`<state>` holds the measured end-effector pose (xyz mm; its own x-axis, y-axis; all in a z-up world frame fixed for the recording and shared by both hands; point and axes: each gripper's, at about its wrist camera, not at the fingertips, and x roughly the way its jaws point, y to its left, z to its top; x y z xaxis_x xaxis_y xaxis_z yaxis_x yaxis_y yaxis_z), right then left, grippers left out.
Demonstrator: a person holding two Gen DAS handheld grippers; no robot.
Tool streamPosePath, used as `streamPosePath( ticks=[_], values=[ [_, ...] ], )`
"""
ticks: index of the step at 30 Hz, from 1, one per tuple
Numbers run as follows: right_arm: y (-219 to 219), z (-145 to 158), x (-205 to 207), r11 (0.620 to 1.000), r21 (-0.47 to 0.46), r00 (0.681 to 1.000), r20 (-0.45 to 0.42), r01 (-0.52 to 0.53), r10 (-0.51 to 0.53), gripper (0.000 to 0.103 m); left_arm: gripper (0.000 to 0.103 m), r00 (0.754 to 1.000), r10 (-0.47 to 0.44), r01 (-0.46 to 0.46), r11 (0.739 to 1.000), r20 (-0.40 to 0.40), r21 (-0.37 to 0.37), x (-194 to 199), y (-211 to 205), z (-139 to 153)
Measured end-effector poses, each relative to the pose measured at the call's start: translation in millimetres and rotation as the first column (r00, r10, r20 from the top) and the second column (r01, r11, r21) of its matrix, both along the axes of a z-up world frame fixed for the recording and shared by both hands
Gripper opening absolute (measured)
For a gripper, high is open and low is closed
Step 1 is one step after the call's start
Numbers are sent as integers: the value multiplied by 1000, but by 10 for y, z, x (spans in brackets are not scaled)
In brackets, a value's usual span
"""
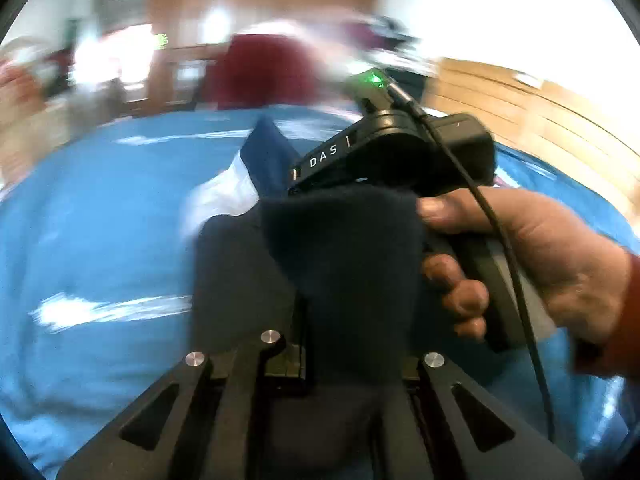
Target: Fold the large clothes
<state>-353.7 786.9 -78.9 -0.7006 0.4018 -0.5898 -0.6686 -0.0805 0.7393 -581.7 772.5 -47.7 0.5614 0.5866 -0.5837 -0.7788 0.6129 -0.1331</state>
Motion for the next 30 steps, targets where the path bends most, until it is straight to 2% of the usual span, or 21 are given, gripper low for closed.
streamPosePath(
  ticks=[3,6,11,14,16,17,19,20,22,23,26,27,28,30],
  values=[
    [-277,-286,815,994,-57,994,-40,95,-98,7,3,984,-179,177,983,-25,-47,799,-157,-152],
    [-338,-605,1259,986,-118,988,-86,115,-125,7,4,972,-235,231,965,-15,-123,1320,-168,-334],
    [-316,-676,1442,994,-88,990,-121,63,-74,7,8,973,-232,226,958,-16,-177,1720,-151,-448],
    [-299,-827,1501,991,-124,986,-155,41,-60,9,10,970,-241,230,955,-39,-190,1854,-134,-460],
    [-284,-991,1505,986,-162,981,-186,22,-53,10,28,958,-273,246,940,-90,-236,1975,-139,-645],
    [-294,-1017,1535,985,-173,976,-209,17,-54,11,28,956,-276,246,939,-102,-241,1971,-136,-754],
    [-401,-946,1605,983,-185,975,-215,9,-50,17,28,959,-274,249,937,-73,-246,1891,-155,-734],
    [-474,-896,1595,983,-184,978,-204,2,-40,24,28,959,-277,254,933,-56,-255,1816,-191,-664],
    [-735,-800,1625,982,-188,983,-185,-11,-25,34,28,958,-285,276,937,-12,-213,1529,-395,-408],
    [-839,-764,1608,982,-188,985,-169,-10,-23,35,29,959,-283,280,941,8,-190,1381,-494,-302],
    [-1195,-657,1549,983,-183,988,-157,-26,-3,38,32,973,-224,228,966,46,-122,722,-809,-3],
    [-1282,-621,1509,984,-179,988,-152,-27,0,40,39,981,-189,193,976,47,-98,491,-877,48],
    [-1334,-602,1478,984,-177,989,-151,-31,4,44,45,987,-158,160,984,36,-82,338,-924,65],
    [-1420,-581,1428,986,-163,995,-101,-25,8,43,46,995,-101,102,991,15,-92,89,-971,15]
  ],
)
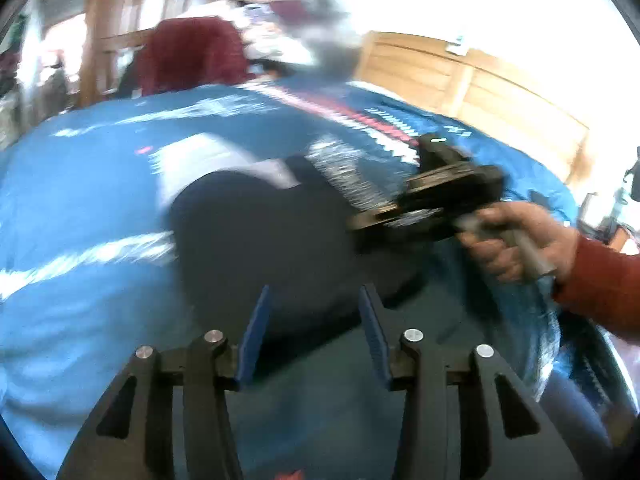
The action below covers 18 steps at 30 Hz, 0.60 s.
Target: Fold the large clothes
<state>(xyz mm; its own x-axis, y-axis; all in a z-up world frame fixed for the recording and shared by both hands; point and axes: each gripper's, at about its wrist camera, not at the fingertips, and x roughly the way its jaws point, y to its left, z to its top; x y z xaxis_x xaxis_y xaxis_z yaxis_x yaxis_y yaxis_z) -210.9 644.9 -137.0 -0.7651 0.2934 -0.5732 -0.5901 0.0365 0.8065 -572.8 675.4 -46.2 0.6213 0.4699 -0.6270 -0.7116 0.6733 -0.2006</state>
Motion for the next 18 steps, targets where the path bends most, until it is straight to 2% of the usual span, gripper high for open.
streamPosePath(
  ticks=[1,3,4,7,11,12,13,14,15,17,18],
  values=[
    [0,0,-59,1000,0,1000,23,-7,7,42,46,1000,22,-22,1000,-12,-17,-119,29,-51],
    [-93,-85,-73,1000,-11,999,34,-10,10,25,46,997,53,-54,998,-58,-14,-268,75,-140],
    [-130,-118,-59,1000,-13,998,68,-7,8,6,46,996,53,-54,998,-66,-10,-301,96,-175],
    [-153,-86,16,999,18,996,76,45,-46,3,46,995,58,-59,998,-85,-8,-287,209,-270],
    [-210,4,56,996,64,995,85,54,-60,2,46,998,33,-34,999,-60,-11,-156,394,-356],
    [-208,-60,104,997,53,994,81,64,-68,2,50,998,18,-19,1000,-68,-15,-103,443,-416],
    [-202,-137,138,997,44,994,80,68,-71,1,55,997,8,-11,999,-81,-44,-59,489,-516],
    [-211,-220,178,997,37,993,89,74,-77,0,56,993,-4,-7,995,-116,-98,-33,566,-660],
    [-219,-264,159,997,32,993,86,77,-79,0,43,977,-20,-16,986,-214,-164,9,626,-888],
    [-238,-276,171,996,44,993,83,76,-80,0,38,985,-28,-5,982,-171,-187,-124,565,-828],
    [-258,-282,192,996,53,994,85,70,-75,0,32,986,-32,3,983,-161,-182,-192,508,-734]
  ],
)
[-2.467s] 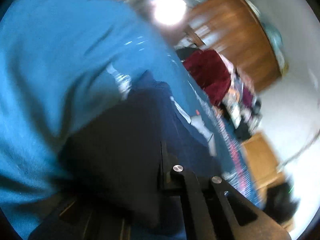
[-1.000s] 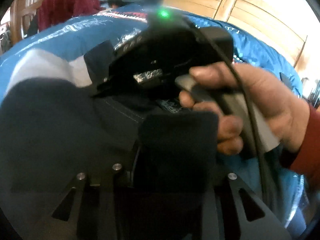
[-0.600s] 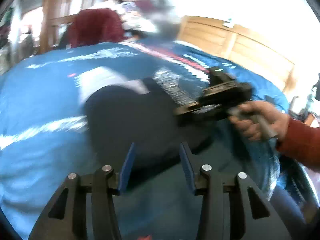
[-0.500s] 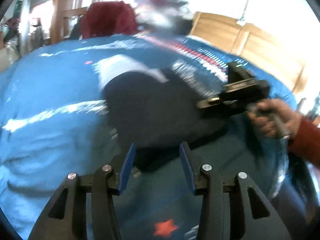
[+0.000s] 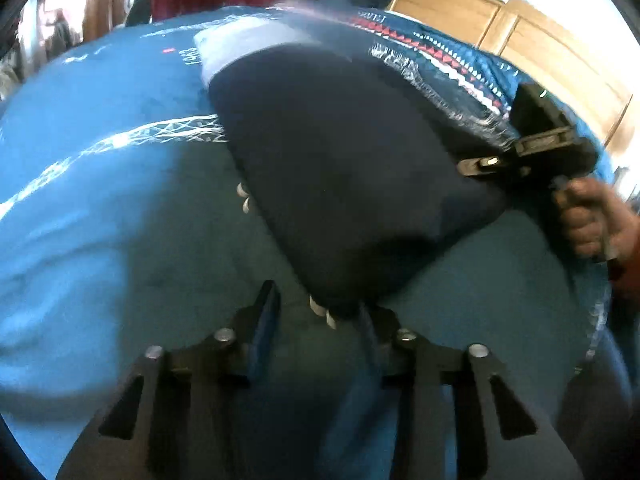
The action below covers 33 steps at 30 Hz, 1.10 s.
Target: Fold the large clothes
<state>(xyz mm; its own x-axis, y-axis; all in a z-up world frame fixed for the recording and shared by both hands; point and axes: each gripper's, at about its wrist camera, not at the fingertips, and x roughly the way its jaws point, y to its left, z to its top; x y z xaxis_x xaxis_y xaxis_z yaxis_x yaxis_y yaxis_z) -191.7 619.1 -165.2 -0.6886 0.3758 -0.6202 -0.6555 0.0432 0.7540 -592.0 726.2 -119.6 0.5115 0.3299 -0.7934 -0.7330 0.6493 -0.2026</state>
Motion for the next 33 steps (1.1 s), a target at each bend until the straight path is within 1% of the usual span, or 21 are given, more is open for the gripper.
streamPosePath(
  ticks=[1,3,5,6,7,9,10,11,12,13,14,16,18,20,21,22,23,24,26,28,33],
  values=[
    [1,-12,9,1000,4,1000,-6,-3,3,0,28,1000,3,-3,1000,25,13,-72,-53,103],
    [-13,-31,23,1000,8,1000,-21,-3,3,0,28,985,42,-49,998,168,37,-271,-75,407],
    [-51,-22,71,1000,11,1000,-17,-3,3,0,27,972,46,-67,994,231,86,-252,16,573],
    [-71,0,93,1000,14,1000,-10,-2,2,0,27,974,23,-44,995,226,89,-141,120,551],
    [-127,-2,125,1000,16,1000,-3,-1,1,0,31,986,-4,-10,996,164,83,29,227,405],
    [-104,36,113,1000,19,1000,3,-7,7,0,36,998,-52,53,998,-16,21,295,388,-88],
    [-107,17,122,1000,21,1000,2,-7,7,0,37,998,-57,57,998,-6,15,292,427,-169],
    [-112,-14,133,1000,24,1000,-3,-7,7,0,36,998,-46,47,999,30,-13,236,473,-71],
    [-118,-51,147,1000,29,1000,-10,-8,8,0,26,998,-41,41,999,45,0,197,461,64],
    [-122,-70,157,999,35,1000,-19,-8,9,0,24,995,-35,32,999,90,32,134,444,235],
    [-131,-86,168,999,43,1000,-27,-8,9,0,24,984,-28,19,998,176,55,60,480,429],
    [-155,-98,188,999,53,999,-36,-4,6,0,24,973,-22,-9,991,230,134,88,664,693],
    [-179,-92,195,998,60,1000,-29,0,2,0,24,975,-57,18,983,215,181,328,1010,771],
    [-197,-74,199,998,66,1000,-25,2,0,0,24,978,-78,44,984,195,173,637,1441,702],
    [-215,-72,202,998,70,1000,-24,3,-1,0,26,986,-74,47,983,150,175,771,1620,613],
    [-224,-71,207,997,75,1000,-23,3,-1,0,37,996,-57,44,984,72,175,911,1809,464],
    [-242,-65,205,997,79,1000,-21,4,-3,0,41,999,-43,41,991,18,130,994,2019,268],
    [-260,-67,203,997,83,1000,-18,5,-4,0,41,999,-37,37,999,-8,39,1080,2225,29],
    [-275,-83,213,996,89,1000,-22,7,-5,0,42,996,-69,74,994,-62,75,1191,2249,-17],
    [-299,-116,236,995,95,999,-41,11,-7,0,35,989,-97,110,987,-112,116,1260,2166,62],
    [-332,-140,260,994,105,999,-53,17,-12,0,34,977,-211,207,968,14,140,757,1282,400]
  ],
)
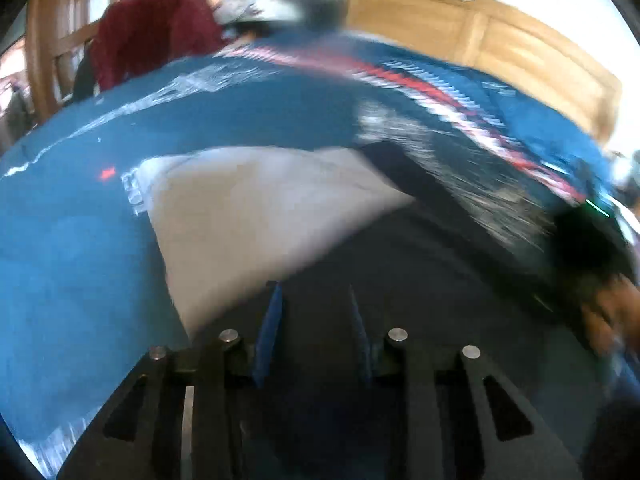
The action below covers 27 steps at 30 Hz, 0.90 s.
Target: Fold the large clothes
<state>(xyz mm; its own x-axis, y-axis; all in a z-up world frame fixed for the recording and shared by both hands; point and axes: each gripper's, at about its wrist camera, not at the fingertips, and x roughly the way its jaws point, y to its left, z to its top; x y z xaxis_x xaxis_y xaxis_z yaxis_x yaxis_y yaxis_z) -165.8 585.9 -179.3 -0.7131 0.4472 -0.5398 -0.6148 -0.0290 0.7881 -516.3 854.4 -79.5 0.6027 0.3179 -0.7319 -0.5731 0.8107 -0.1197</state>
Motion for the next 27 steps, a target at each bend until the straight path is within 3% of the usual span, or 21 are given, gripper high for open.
streamPosePath(
  ticks=[5,8,11,13,15,16,18,21,22,23,25,26,27],
  values=[
    [-25,-34,30,1000,0,1000,6,3,-3,0,26,998,-40,38,999,-55,-33,-482,-1018,-344],
    [-53,24,-2,1000,-6,999,36,12,-11,0,30,1000,-24,23,999,-20,-40,-653,-1276,-200],
    [-101,191,-100,1000,10,987,160,7,-8,3,31,998,20,-19,1000,67,-18,-716,-1349,-19],
    [-172,397,-186,1000,21,959,285,1,-7,11,40,994,72,-73,997,80,16,-698,-1257,-28],
    [-280,663,-236,999,51,907,420,6,-27,29,40,996,77,-76,997,43,-22,-593,-1119,-194],
    [-351,815,-244,996,85,886,460,16,-54,41,40,997,73,-73,997,31,-26,-568,-1116,-235],
    [-465,1127,-259,980,197,846,517,36,-135,47,40,997,63,-62,998,51,-15,-553,-1160,-186],
    [-330,1258,-455,954,301,805,566,-3,-176,38,41,989,95,-93,995,110,-21,-593,-1134,-87],
    [-197,1189,-521,955,296,807,571,-29,-152,24,42,989,105,-102,994,109,-28,-580,-1096,-112],
    [-57,1058,-585,964,261,802,586,-53,-114,13,42,989,115,-112,993,92,-40,-552,-1054,-174],
    [204,630,-597,992,111,804,594,-52,-24,7,48,988,145,-141,986,44,-86,-517,-966,-358],
    [237,480,-564,995,89,824,566,-55,-5,2,49,986,156,-151,984,52,-99,-537,-961,-363],
    [202,519,-521,994,103,824,566,-36,-29,0,50,984,169,-161,980,63,-113,-574,-962,-329]
  ],
)
